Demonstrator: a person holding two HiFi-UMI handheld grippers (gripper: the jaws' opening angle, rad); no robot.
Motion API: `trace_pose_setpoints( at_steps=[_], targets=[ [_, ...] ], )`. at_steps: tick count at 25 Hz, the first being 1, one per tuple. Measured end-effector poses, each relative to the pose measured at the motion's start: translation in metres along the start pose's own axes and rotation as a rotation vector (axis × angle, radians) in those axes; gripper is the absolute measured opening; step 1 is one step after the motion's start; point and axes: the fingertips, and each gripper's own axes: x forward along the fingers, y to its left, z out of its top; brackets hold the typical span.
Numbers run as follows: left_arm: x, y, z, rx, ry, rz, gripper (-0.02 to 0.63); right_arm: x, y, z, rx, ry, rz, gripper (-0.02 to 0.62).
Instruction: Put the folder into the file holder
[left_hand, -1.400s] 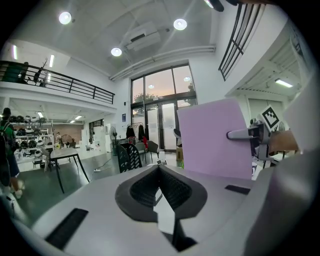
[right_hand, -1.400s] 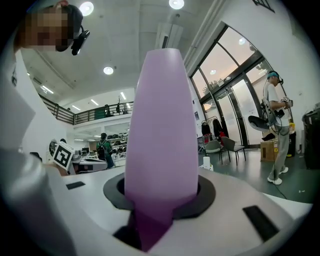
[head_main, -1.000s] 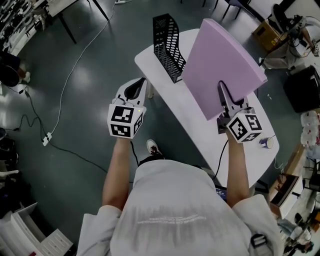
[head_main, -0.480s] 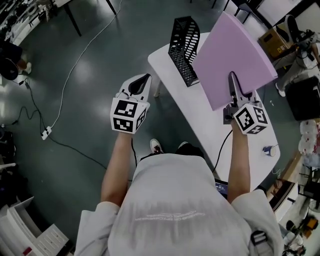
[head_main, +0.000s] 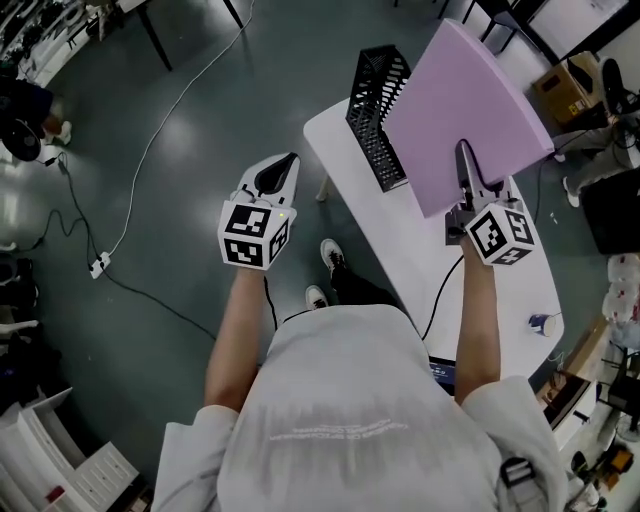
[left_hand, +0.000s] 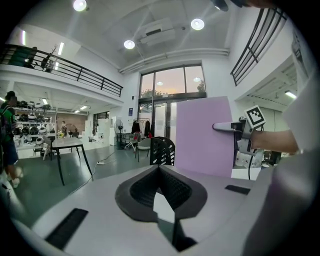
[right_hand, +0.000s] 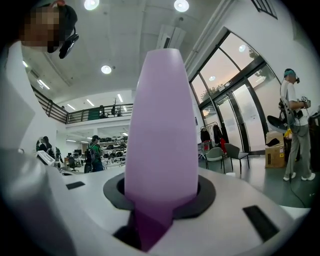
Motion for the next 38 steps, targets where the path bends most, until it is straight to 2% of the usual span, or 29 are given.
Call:
trace_pose_setpoints(
  at_steps=[6, 15, 33, 38],
  targets=[
    [0.022, 0.014, 0.005, 0.003, 0.021, 0.008, 0.014, 0.036, -0.012, -0.004, 0.034, -0.001, 0.004, 0.156],
    [0.044, 0.024, -0.006, -0.008, 0.071, 0.002, 0.015, 0.07, -0.011, -0.014, 0.022, -0.001, 0.033, 0.156],
    [0.055, 0.033, -0.039, -0.064, 0.15, 0.012, 0.014, 0.095, 0.001, -0.032, -0.021, -0.096, 0.135, 0.161],
    [0.057, 0.033, -0.046, -0.077, 0.167, 0.01, 0.015, 0.096, -0.003, -0.046, -0.011, -0.086, 0.13, 0.163]
  ],
)
